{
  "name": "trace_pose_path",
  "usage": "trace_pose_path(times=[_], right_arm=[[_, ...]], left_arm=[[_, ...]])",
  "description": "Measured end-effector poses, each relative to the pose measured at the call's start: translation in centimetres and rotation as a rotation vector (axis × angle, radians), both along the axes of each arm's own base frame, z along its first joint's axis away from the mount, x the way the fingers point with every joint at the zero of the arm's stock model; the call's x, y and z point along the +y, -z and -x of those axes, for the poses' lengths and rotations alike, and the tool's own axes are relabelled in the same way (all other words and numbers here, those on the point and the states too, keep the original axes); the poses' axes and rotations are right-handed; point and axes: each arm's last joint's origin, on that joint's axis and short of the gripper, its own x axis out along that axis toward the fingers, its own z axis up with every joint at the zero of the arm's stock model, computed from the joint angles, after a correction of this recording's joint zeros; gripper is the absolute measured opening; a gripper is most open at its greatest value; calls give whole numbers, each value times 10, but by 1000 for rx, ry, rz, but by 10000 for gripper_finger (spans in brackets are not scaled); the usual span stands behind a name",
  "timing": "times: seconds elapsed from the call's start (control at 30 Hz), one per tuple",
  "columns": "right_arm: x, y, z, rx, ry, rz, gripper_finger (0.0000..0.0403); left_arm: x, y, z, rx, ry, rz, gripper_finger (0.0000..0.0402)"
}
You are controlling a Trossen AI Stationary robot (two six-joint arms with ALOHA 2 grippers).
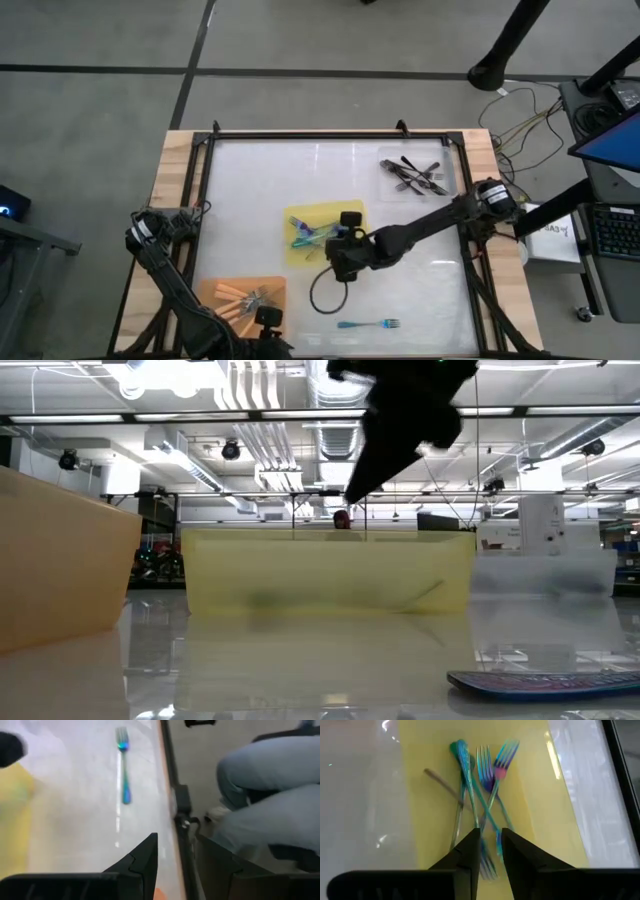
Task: Sort silverware by color (type)
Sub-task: Put the blue fork into the yellow bin
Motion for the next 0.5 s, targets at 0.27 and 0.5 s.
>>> trace_pose_path(times=[0.27, 0.5], right_arm=[[47, -31, 49, 31, -15, -72, 70], [104, -48, 94, -53, -84, -177, 70]], left_arm=[[4, 13, -7, -76, -9, -157, 105], [13, 37, -43, -72, -25, -165, 105]])
